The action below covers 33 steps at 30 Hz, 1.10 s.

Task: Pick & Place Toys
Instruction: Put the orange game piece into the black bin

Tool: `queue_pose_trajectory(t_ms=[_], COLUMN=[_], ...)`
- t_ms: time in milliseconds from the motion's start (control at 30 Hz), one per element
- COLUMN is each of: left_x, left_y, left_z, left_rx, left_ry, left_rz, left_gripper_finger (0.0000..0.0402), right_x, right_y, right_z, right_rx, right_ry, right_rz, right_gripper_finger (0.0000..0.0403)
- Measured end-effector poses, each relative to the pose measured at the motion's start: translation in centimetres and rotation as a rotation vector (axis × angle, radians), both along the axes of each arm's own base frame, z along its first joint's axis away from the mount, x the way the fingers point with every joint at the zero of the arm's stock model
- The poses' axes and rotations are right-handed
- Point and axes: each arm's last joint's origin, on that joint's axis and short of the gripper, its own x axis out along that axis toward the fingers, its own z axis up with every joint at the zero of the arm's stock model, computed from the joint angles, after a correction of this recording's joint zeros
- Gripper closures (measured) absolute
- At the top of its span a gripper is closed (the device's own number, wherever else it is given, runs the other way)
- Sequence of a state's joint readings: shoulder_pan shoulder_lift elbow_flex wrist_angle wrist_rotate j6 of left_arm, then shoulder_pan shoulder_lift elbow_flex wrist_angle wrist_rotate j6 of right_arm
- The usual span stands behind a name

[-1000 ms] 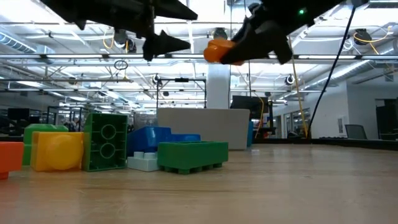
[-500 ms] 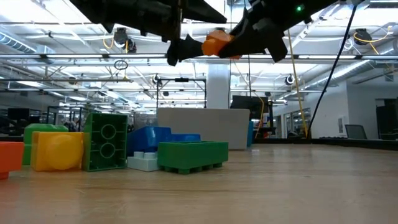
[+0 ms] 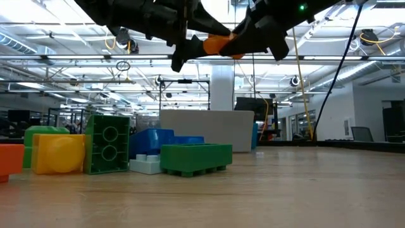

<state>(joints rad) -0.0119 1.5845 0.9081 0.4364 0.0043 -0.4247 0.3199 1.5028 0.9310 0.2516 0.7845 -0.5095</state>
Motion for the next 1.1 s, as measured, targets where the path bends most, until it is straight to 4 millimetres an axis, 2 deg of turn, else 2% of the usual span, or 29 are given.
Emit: queue_pose_trajectory(t_ms=[67, 267, 333, 467, 600, 667, 800, 900, 1000, 1033, 1100], left_x=[0.0, -0.3, -1.0, -2.8, -4.7, -5.7, -7.0, -7.8, -8.0, -8.0, -7.9], left_y=[0.0, 1.4, 2.6, 5.3, 8.9, 10.9, 14.1, 15.9, 16.9, 17.0, 16.9], left_z=[0.1, 0.4, 0.9, 2.2, 1.9, 1.4, -1.0, -2.3, -3.1, -3.2, -3.4], left_rx=[-0.001, 0.079, 0.123, 0.204, 0.227, 0.201, 0.147, 0.115, 0.062, 0.055, 0.079], left_ry=[-0.007, -0.007, 0.029, 0.098, 0.181, 0.232, 0.370, 0.437, 0.450, 0.455, 0.477], left_rz=[0.001, 0.039, 0.095, 0.327, 0.525, 0.605, 0.772, 0.882, 0.893, 0.879, 0.854], left_gripper_finger=[0.0251, 0.0263, 0.0263, 0.0264, 0.0264, 0.0264, 0.0264, 0.0264, 0.0264, 0.0253, 0.0203], right_x=[0.0, -0.2, -0.9, -2.3, -3.3, -3.5, -3.6, -3.6, -3.5, -3.5, -3.5], right_y=[-0.1, -0.1, -0.1, 0.2, 0.3, 0.3, 0.3, 0.2, 0.0, -0.1, -0.2], right_z=[0.0, -0.1, 0.0, 0.3, 1.4, 1.7, 1.8, 1.8, 1.8, 1.8, 1.8], right_rx=[-0.005, 0.105, 0.131, 0.209, 0.277, 0.300, 0.310, 0.311, 0.314, 0.314, 0.314], right_ry=[-0.002, -0.030, -0.013, 0.033, 0.017, 0.022, 0.021, 0.031, 0.028, 0.027, 0.026], right_rz=[-0.004, -0.047, -0.077, -0.054, -0.023, 0.007, 0.021, 0.024, 0.017, 0.014, 0.008], right_gripper_finger=[0.0278, 0.0249, 0.0237, 0.0214, 0.0201, 0.0198, 0.0199, 0.0203, 0.0203, 0.0202, 0.0199])
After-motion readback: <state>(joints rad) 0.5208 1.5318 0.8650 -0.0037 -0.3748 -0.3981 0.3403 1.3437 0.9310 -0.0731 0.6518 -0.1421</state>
